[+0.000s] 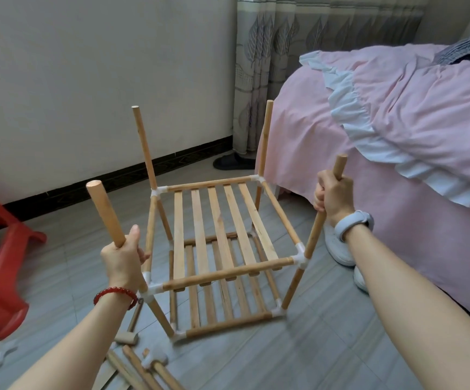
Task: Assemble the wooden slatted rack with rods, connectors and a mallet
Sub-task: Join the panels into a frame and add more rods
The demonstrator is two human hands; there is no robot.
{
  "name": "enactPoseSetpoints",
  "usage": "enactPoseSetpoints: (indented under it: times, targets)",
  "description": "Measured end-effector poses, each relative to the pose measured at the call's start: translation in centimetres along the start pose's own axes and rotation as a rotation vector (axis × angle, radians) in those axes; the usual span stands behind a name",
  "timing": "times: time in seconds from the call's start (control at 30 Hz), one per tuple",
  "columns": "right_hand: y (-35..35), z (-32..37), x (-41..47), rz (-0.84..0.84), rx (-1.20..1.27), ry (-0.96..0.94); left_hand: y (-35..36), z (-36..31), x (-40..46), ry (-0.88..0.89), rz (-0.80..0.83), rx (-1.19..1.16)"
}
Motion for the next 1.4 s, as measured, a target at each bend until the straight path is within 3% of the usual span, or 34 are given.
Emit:
enactPoseSetpoints:
  times: [0.17, 0.33, 0.47, 0.67, 0.8, 0.9, 1.0, 1.13, 1.27, 1.4]
  targets:
    - [0.0, -0.4, -0.5, -0.033, 0.045, -0.1, 0.3, -0.1, 1.1, 0.029, -0.032, -0.015]
    - [-0.2, -0.2, -1.8, 0.075, 0.053, -0.073, -0.2, 0.7, 1.0, 0.041, 0.017, 0.022]
    - [0.0, -0.9, -2.2, -0.015, 0.028, -0.134, 0.3, 0.4, 0.4, 0.096, -0.008, 0.066]
    - [-0.6, -1.1, -2.4, -0.093, -0.056, -0.119, 0.3, 0.5, 0.3, -0.061, 0.081, 0.087]
    - [-0.2, -1.8, -4.1, -0.162, -0.235, 0.043, -1.0, 1.2, 0.4, -0.143, 0.245, 0.208]
    - [-1.4, -3.4, -5.9, -0.158, -0.645, 0.333, -2.7, 4.4, -1.4, -0.092, 0.441, 0.495]
    - [-0.8, -3.8, -8.2, 0.11, -0.852, 0.611, -4.1, 5.3, -1.8, -0.117, 0.527, 0.592]
    - [2.1, -5.0, -12.3, 0.427, -0.941, 0.751, -7.0, 5.2, -1.1, -0.129, 0.582, 0.745]
    - [7.8, -8.4, -17.2, 0.725, -0.87, 0.791, -13.0, 7.2, -0.8, -0.137, 0.505, 0.838]
    - [15.2, -11.6, -22.9, 0.985, -0.86, 0.768, -19.6, 11.9, 0.0, -0.255, 0.43, 0.816]
Point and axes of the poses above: each hand's wrist, its own x-axis towards the middle knuckle, its own y-axis out of the palm, z = x × y, the point moved 3 cm from there along x, towards the middle knuckle, and after that the axes turned 12 degrees about x, right-handed, at the moved point
